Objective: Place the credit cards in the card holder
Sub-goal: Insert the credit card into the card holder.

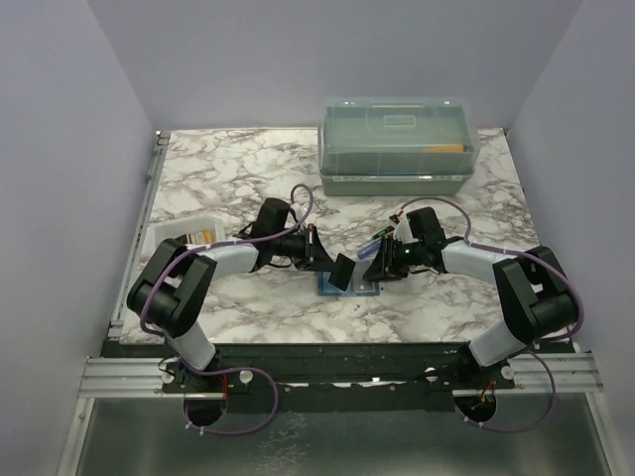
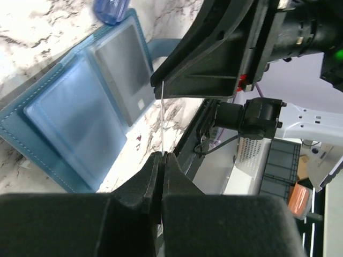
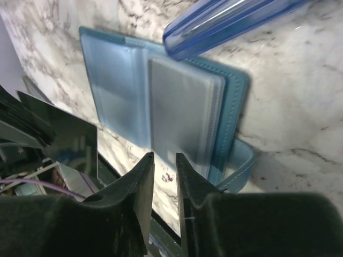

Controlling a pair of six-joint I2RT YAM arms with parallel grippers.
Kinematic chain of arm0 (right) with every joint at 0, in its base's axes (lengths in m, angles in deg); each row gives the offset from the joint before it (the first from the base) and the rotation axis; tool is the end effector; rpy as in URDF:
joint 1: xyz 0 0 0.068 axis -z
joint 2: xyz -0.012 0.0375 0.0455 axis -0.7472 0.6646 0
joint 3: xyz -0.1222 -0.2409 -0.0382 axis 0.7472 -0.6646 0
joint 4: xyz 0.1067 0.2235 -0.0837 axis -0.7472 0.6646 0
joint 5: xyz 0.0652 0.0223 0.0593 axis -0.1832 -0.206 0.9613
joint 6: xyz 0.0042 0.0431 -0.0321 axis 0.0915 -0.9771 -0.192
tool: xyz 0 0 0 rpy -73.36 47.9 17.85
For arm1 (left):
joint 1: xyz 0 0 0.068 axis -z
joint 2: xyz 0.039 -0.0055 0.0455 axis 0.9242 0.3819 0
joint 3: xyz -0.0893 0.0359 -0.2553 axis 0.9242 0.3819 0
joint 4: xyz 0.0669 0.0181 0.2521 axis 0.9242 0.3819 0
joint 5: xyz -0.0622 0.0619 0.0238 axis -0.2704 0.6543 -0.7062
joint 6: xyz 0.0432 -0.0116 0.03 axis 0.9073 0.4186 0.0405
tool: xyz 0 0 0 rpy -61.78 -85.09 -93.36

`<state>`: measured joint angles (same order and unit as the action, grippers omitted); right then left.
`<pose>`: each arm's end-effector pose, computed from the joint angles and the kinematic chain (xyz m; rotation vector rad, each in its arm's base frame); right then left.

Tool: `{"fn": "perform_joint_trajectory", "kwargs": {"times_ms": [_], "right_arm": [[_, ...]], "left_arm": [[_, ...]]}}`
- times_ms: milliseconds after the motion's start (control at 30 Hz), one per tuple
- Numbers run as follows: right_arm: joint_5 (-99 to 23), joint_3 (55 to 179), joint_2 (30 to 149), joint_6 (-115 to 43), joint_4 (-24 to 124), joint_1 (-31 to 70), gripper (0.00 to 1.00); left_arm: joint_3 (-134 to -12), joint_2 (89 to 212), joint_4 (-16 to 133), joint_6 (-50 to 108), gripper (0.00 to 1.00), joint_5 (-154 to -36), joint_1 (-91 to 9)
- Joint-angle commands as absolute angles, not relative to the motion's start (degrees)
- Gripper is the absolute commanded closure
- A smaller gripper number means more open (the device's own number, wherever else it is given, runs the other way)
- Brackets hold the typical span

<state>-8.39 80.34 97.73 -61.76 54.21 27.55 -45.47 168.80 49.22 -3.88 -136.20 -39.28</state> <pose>0.2514 0.1186 0.1421 -0.0066 2.6693 1.1736 0.2683 -0.1749 0.1719 0.1988 2.4628 -1.5972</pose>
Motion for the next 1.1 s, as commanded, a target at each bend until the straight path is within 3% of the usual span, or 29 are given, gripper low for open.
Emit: {"fn": "perform_joint_trajectory", "kwargs": {"times_ms": [0,1067], "right_arm": [[-14.9,81.9,99.9,-60.4,52.3,27.4,0.76],[-18.0,77.4,100.0,-61.1,49.7,27.4,0.79]], "left_arm": [[-43.7,172.5,42.8,-7.5,1.00,-136.2,-38.9],[-42.1,182.3,35.8,-14.0,1.00,-130.3,-39.2]]}}
